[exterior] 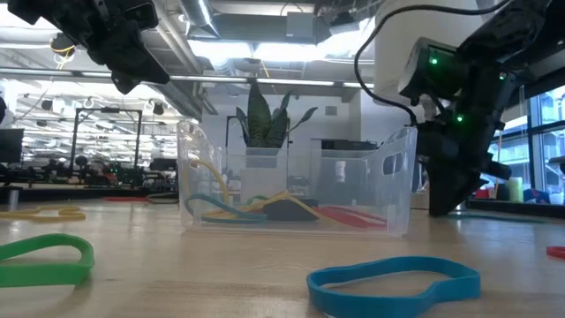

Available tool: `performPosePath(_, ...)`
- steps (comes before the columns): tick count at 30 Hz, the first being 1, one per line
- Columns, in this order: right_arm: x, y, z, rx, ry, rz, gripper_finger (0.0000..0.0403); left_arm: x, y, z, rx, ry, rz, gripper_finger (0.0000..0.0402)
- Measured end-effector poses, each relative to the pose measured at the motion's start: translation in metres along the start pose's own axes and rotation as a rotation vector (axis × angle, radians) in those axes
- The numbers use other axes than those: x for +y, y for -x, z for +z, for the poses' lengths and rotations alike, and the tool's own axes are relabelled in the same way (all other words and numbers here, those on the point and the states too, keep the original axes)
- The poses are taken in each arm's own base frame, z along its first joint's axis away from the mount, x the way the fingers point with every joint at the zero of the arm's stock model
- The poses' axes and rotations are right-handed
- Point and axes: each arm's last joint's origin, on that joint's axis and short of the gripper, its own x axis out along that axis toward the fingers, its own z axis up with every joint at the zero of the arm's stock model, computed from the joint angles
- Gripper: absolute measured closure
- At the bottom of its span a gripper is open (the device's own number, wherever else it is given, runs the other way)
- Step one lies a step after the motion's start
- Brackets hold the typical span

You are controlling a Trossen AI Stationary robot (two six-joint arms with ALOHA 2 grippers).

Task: Pick and place rubber bands into bin
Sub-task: Put the blue rubber band into the transparent bin

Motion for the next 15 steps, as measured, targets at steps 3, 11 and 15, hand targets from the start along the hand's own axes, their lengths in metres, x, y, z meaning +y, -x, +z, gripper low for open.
performPosePath(3, 0.001, 0.000, -0.002, 0.003, 0.044, -0.019, 0.0382, 0.000, 0.000, 0.000, -0.003, 0.000, -0.002, 0.0401)
performPosePath(11, 0.015, 0.019, 0.001, 0.033, 0.140, -0.102, 0.0400, 0.000, 0.000, 0.001, -0.013, 0.001, -0.005, 0.0400)
performPosePath(15, 0.030, 0.044, 0.009, 0.013, 0.177, -0.147, 0.0401, -0.001, 0.000, 0.002, -0.017, 0.001, -0.006, 0.0400)
